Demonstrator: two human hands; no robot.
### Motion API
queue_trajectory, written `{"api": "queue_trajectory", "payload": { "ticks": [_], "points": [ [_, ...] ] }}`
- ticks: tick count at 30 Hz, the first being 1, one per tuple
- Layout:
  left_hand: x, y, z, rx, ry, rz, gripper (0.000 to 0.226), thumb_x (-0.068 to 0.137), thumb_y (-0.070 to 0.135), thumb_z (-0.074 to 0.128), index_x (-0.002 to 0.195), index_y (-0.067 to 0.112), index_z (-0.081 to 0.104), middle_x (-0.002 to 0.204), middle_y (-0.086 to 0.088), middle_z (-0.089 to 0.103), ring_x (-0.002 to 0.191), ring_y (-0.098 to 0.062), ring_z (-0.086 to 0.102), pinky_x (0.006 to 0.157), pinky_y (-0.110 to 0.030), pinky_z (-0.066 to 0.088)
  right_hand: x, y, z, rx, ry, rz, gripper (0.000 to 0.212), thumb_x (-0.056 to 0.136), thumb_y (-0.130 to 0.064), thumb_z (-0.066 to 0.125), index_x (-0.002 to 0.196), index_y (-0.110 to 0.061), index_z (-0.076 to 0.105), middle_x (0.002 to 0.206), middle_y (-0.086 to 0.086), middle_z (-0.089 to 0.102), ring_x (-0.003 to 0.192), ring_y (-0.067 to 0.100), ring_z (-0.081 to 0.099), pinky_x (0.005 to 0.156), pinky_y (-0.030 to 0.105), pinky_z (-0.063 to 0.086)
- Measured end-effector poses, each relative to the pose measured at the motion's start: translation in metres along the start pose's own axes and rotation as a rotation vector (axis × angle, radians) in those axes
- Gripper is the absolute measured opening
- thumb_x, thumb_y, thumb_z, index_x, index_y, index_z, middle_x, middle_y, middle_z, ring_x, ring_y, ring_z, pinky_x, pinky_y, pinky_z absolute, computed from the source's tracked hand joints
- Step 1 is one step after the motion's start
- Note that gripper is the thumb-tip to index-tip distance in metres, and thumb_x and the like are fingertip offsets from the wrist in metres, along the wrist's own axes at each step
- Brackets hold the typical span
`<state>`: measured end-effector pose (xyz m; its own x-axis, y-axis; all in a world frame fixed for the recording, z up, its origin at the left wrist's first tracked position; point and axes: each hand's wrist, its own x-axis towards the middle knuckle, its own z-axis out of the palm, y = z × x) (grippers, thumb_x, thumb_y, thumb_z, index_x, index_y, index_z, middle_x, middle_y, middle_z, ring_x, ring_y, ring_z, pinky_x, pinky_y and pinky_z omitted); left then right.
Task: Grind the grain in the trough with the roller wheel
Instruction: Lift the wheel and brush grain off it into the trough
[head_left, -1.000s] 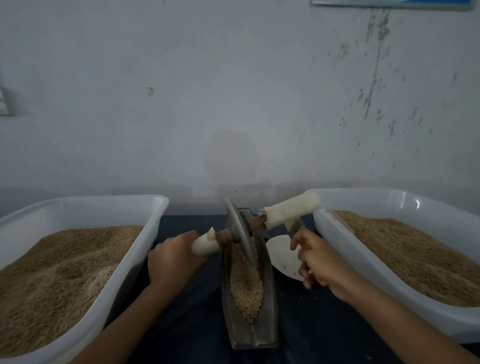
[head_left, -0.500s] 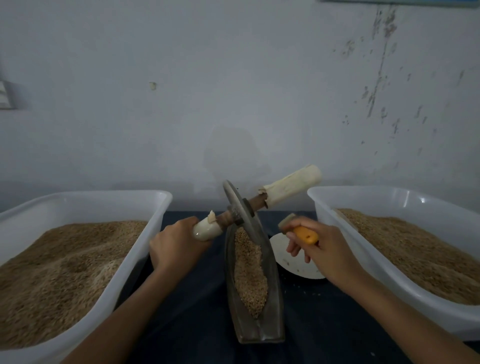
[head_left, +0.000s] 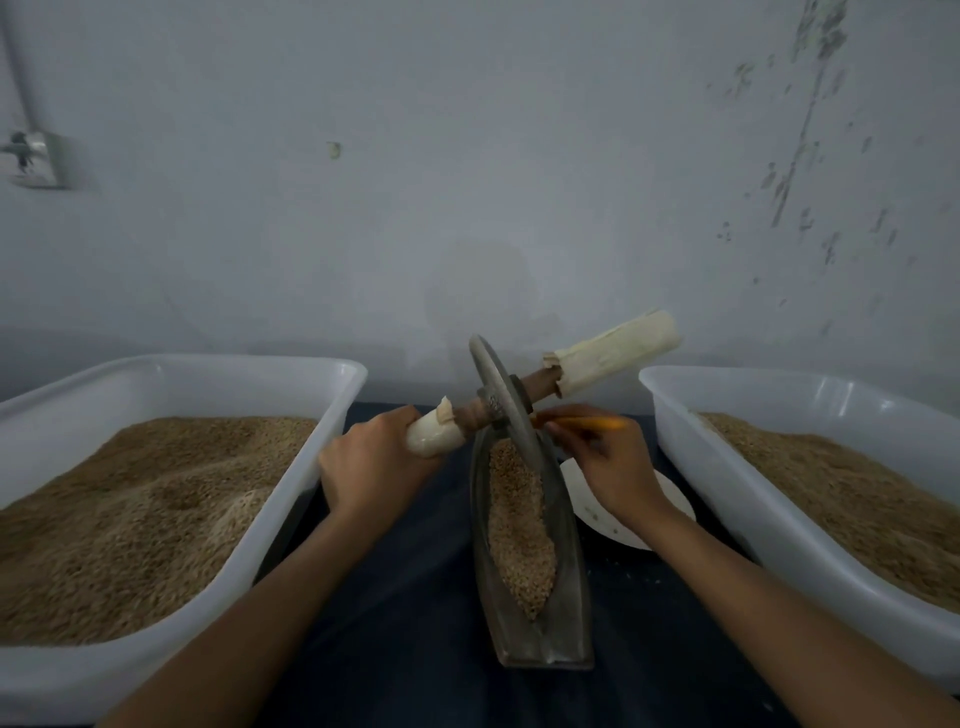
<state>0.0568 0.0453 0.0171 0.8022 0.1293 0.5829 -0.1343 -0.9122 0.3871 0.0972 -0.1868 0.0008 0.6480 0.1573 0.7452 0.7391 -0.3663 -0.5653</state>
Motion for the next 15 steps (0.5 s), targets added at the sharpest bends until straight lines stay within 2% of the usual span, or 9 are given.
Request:
{"api": "queue_trajectory", "payload": {
  "ticks": [3,5,9,13,15],
  "points": [
    [-0.001,0.000,0.001,0.002,0.003,-0.001,0.018,0.079,0.043,0.067,0.087,0.028,0.061,0.074,0.011,0.058,0.071,-0.010,0.055,0.060,-0.026,0.039,0.009,0.001,0.002,-0.054,-0.075,0.028,0.024,0.091,-0.014,0.063,0.093,-0.037,0.069,0.093,-0.018,0.070,0.090,0.001,0.067,0.080,0.021,0.053],
    [-0.001,0.000,0.001,-0.008,0.004,-0.002,0.019,0.079,0.043,0.068,0.087,0.028,0.061,0.075,0.010,0.060,0.073,-0.011,0.057,0.063,-0.027,0.042,0.013,0.001,0.004,-0.073,-0.118,0.061,0.030,0.091,-0.013,0.063,0.088,-0.042,0.068,0.088,-0.024,0.069,0.087,-0.004,0.066,0.076,0.015,0.051],
    [-0.001,0.000,0.000,-0.017,0.007,-0.015,0.019,0.078,0.044,0.067,0.087,0.029,0.062,0.073,0.010,0.059,0.072,-0.011,0.056,0.062,-0.027,0.041,0.019,0.007,0.007,-0.057,-0.148,0.177,0.030,0.092,-0.011,0.063,0.074,-0.035,0.065,0.073,-0.019,0.066,0.071,-0.011,0.062,0.065,0.008,0.044],
    [0.001,-0.003,0.000,-0.012,0.021,-0.040,0.021,0.078,0.043,0.068,0.093,0.029,0.063,0.073,0.011,0.055,0.070,-0.010,0.052,0.060,-0.027,0.035,0.017,0.005,0.007,-0.037,-0.175,0.244,0.023,0.094,-0.014,0.059,0.073,-0.022,0.065,0.073,0.003,0.068,0.070,0.003,0.063,0.064,0.017,0.045],
    [0.001,-0.003,0.000,-0.016,0.012,-0.051,0.021,0.078,0.043,0.068,0.094,0.029,0.063,0.074,0.011,0.055,0.071,-0.010,0.052,0.060,-0.026,0.035,0.014,0.002,0.005,-0.060,-0.196,0.245,0.031,0.094,-0.014,0.059,0.065,-0.024,0.061,0.063,-0.005,0.062,0.060,-0.003,0.058,0.060,0.015,0.041]
  ]
}}
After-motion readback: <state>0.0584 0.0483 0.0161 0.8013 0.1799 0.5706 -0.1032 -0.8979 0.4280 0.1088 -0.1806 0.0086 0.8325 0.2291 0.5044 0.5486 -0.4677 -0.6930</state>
